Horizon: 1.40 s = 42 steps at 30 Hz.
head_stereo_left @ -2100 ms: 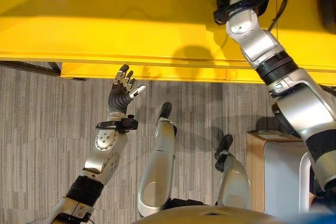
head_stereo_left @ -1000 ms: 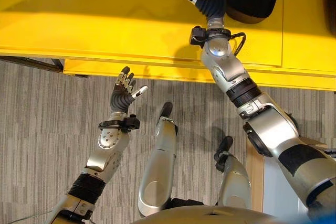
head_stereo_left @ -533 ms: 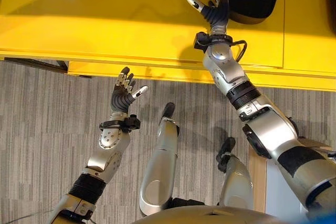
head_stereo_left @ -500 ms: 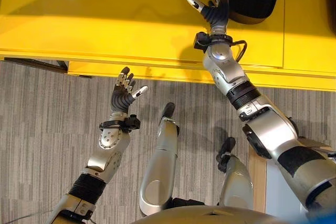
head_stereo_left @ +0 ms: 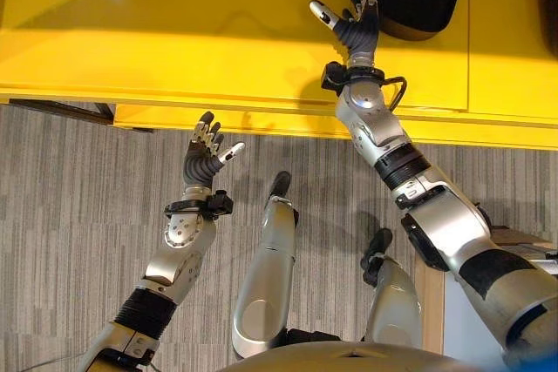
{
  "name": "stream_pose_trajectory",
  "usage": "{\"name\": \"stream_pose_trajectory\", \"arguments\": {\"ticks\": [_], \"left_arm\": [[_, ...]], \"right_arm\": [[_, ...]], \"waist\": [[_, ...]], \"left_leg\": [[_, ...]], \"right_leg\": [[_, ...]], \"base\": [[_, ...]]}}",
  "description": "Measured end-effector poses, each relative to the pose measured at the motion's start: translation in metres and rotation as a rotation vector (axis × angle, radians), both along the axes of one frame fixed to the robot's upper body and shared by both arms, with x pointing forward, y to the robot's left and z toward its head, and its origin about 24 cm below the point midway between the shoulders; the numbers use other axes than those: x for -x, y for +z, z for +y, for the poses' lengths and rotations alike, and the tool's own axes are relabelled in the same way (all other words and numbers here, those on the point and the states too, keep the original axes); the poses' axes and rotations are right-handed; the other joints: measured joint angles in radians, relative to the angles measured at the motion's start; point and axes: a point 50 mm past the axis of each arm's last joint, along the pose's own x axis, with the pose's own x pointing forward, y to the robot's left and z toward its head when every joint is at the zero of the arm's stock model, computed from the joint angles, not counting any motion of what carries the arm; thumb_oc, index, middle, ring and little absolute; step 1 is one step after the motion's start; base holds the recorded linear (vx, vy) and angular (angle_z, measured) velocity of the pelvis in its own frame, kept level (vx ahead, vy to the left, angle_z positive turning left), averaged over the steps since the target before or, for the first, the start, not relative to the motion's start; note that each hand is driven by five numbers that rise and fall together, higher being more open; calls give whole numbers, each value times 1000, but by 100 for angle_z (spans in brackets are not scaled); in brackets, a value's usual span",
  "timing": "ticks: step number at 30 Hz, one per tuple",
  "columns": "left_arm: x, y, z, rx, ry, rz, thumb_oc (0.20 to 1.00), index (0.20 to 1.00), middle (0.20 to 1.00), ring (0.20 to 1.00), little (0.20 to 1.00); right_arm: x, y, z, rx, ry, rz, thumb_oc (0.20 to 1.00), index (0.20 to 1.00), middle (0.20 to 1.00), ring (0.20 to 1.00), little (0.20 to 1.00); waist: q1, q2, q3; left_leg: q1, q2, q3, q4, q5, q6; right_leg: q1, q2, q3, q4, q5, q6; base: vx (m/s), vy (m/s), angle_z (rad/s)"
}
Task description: Move parts from the plastic box to the shelf.
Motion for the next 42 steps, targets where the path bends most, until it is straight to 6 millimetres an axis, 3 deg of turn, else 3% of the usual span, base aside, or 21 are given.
{"name": "stream_pose_trajectory", "arguments": {"ticks": [25,42], "left_arm": [[1,-1,1,-30,24,1,1000,1000,1000,1000,1000],[3,-11,0,-11,38,38,1000,1000,1000,1000,1000]], "right_arm": [[-1,-20,-23,-51,-114,40,1000,1000,1000,1000,1000],[9,-30,-25,-72,-109,37,1000,1000,1000,1000,1000]], "waist": [[-24,0,0],[-32,3,1]], "left_leg": [[2,-1,-2,10,-3,7],[13,2,1,6,-5,4]], "right_leg": [[-3,-3,4,20,-3,1],[-12,-9,9,62,-29,-7]], "base": [[-4,1,0],[-14,0,0]]}}
